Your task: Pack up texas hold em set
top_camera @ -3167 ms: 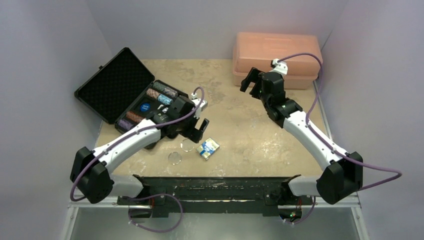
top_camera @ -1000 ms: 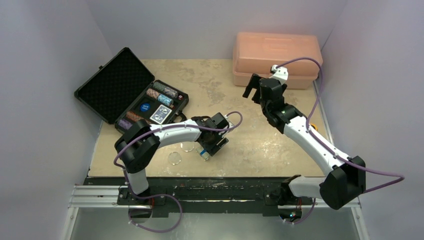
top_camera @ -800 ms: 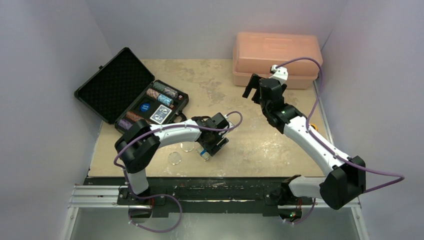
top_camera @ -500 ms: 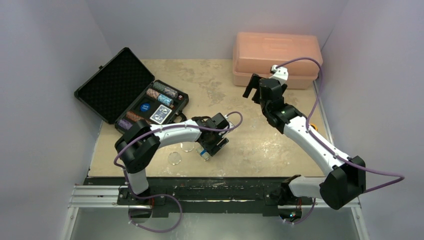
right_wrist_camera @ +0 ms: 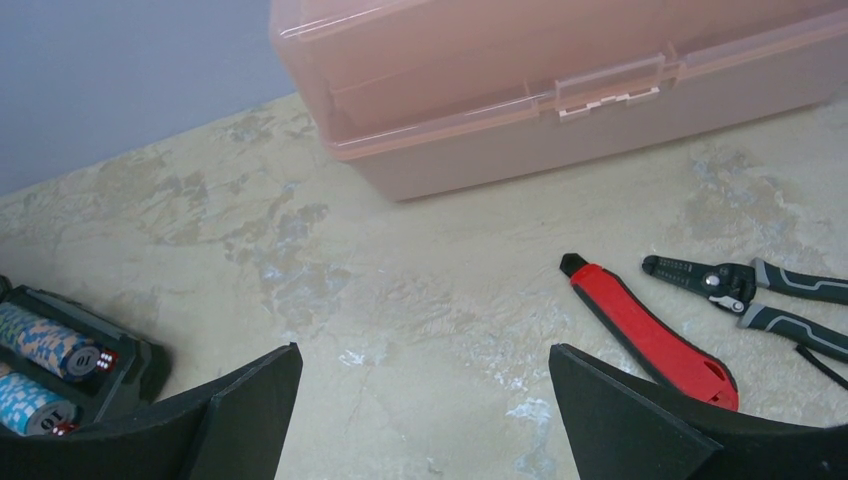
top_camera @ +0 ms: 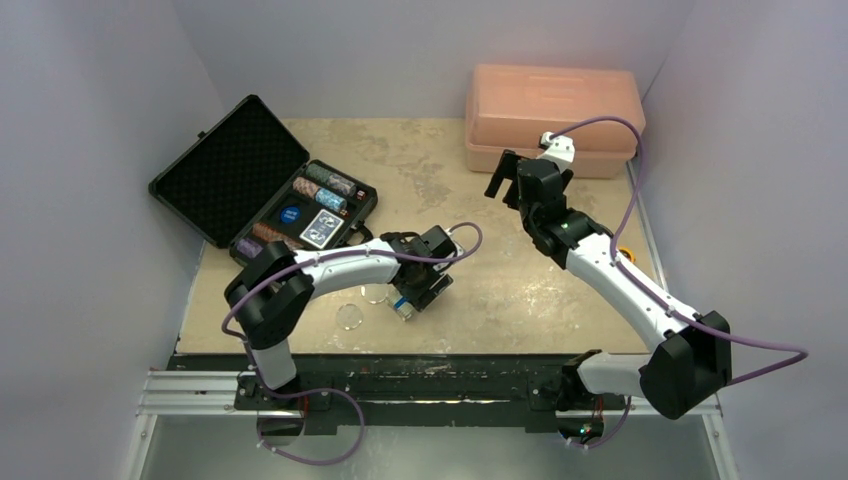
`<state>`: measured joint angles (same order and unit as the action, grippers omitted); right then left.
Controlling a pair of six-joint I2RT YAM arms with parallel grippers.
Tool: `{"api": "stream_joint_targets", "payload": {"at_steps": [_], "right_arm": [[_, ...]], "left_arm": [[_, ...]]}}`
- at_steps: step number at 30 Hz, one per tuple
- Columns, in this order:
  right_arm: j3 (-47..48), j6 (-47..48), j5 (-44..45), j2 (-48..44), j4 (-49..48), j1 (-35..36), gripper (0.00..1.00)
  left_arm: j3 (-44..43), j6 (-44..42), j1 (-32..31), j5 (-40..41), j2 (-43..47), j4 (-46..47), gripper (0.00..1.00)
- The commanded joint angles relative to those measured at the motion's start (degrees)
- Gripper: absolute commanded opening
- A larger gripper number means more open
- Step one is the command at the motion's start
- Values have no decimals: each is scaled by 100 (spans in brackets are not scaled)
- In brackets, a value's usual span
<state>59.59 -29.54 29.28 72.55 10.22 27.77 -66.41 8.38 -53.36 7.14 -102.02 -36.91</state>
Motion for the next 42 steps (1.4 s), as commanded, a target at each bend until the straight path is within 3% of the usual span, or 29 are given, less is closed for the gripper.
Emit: {"api": "stream_joint_targets", "payload": {"at_steps": [1,10,17,21,24,28,32,42], "right_arm": [[0,69,231,-165,-222,39,99],[-26,80,302,-137,-246,86,99],[-35,96,341,-136,-256,105,99],[-44,105,398,-132,-255,138,99],[-44,119,430,-136,-255,164,99],[-44,132,471,-136,-257,188,99],[-53,148,521,-160,-266,215,99],[-75,159,570,-171,-291,252,99]], "left_arm": [[-263,53,-25,387,444,-106,0],[-279,-36,-25,1562,812,-209,0],[73,-168,-17,2622,1416,244,0],[258,-634,-16,2747,1703,541,0],[71,-727,3,3257,1627,270,0],[-41,-812,164,3176,1736,128,0],[94,-999,830,2533,2217,303,0],[556,-1601,2294,1877,2897,240,0]]}}
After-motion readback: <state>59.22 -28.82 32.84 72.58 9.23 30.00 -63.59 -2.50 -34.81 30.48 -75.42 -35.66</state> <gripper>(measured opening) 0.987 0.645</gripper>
